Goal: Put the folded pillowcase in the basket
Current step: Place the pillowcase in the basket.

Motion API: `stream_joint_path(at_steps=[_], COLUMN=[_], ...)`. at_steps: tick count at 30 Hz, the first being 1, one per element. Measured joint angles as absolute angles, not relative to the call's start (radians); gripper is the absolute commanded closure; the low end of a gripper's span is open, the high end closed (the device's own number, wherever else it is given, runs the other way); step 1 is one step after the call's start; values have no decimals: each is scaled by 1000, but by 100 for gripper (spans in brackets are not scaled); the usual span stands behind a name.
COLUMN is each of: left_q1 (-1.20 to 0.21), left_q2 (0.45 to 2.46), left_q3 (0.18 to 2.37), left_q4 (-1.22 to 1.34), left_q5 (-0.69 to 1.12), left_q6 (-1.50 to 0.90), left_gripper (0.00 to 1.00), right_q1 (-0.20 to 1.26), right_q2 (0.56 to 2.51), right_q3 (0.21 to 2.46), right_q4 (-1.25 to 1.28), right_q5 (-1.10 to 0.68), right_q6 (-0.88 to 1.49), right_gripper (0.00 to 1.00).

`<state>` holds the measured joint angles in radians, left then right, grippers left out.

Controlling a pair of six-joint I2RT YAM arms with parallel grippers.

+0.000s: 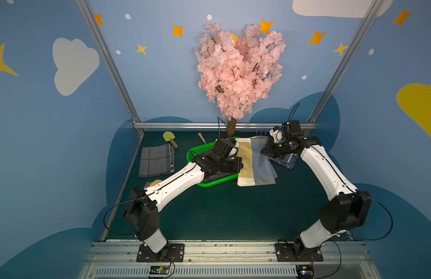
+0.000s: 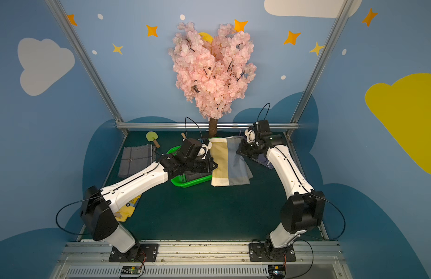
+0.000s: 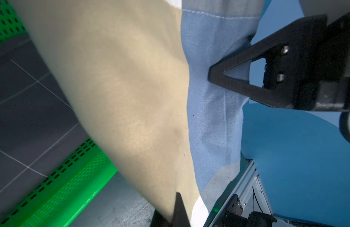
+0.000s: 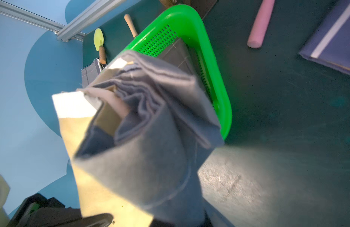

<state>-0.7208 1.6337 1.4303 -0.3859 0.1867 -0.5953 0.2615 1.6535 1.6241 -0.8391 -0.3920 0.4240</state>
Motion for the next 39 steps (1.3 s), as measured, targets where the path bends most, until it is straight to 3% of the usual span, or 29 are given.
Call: stream_joint_path(at_steps=[12, 20, 39], left_q1=[-530, -424, -358], left_q2=[1637, 1660, 1802], left_q3=[1432, 1368, 1264], left_q4=[-396, -355, -226], left_q5=[210, 253, 303], left_q6=[-567, -573, -614], left_gripper=[97, 97, 97], right_q1=[387, 430, 456], right_q2=[2082, 2270, 2400], right_q3=[2088, 2308, 2369], right_q4=[-856, -899, -904], right_q5=[-390, -381, -333], right_q6=[448, 449, 439], right_gripper=[100, 100, 100])
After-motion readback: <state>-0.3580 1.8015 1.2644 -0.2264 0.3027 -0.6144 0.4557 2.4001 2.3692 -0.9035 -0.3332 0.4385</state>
